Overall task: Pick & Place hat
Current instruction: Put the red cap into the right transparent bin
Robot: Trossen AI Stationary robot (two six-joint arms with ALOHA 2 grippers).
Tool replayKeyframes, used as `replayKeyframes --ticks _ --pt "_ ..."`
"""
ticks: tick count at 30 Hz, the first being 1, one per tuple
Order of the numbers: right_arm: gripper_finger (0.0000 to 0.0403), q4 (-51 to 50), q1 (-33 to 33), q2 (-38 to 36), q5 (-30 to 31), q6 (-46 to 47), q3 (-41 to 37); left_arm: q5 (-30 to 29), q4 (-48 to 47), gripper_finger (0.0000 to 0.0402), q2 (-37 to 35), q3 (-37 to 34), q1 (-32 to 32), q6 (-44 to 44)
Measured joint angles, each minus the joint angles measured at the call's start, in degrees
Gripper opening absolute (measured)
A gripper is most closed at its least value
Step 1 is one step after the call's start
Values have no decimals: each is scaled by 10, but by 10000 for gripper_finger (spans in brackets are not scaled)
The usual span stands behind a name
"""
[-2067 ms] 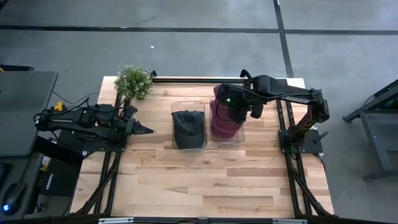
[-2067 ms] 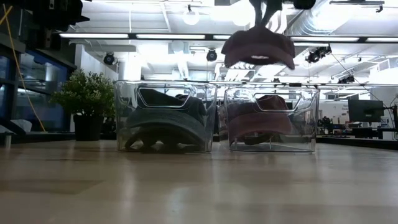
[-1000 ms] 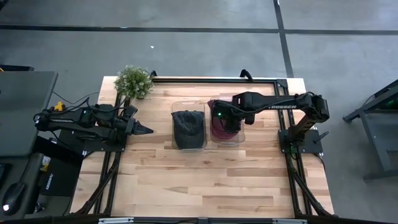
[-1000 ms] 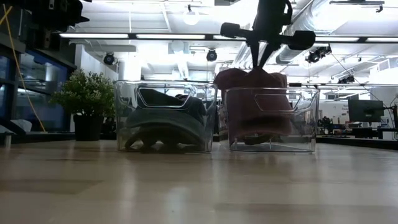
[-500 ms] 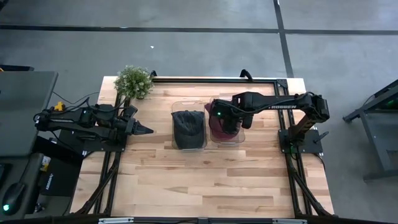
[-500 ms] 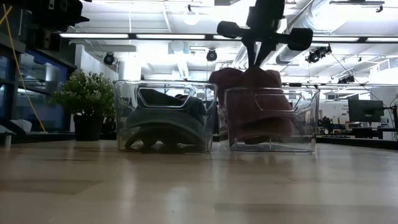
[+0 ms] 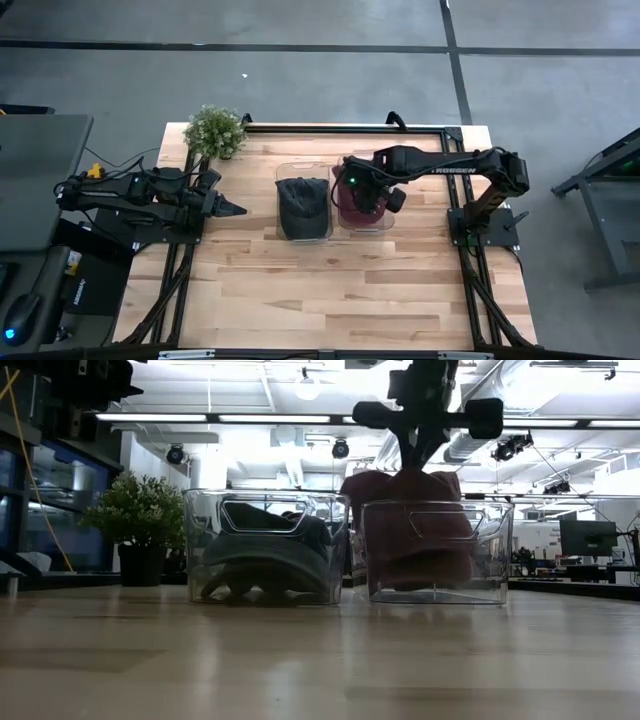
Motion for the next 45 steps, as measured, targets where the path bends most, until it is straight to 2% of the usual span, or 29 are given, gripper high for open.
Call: replayKeyframes --ticks 10,15,22,35,39,45 --pt "0 22 -16 42 2 36 0 3 0 137 0 0 0 0" --pt "0 18 -35 45 -43 89 0 4 -1 137 0 0 0 0" --pt "0 6 -50 45 -90 96 0 4 -2 137 0 0 0 0" --pt "0 -5 -78 60 -89 130 0 5 -8 137 0 0 0 0" --pt "0 -5 -78 61 -57 131 0 6 -8 137 0 0 0 0" --pt "0 -5 -90 76 -45 117 0 3 -8 137 0 0 0 0"
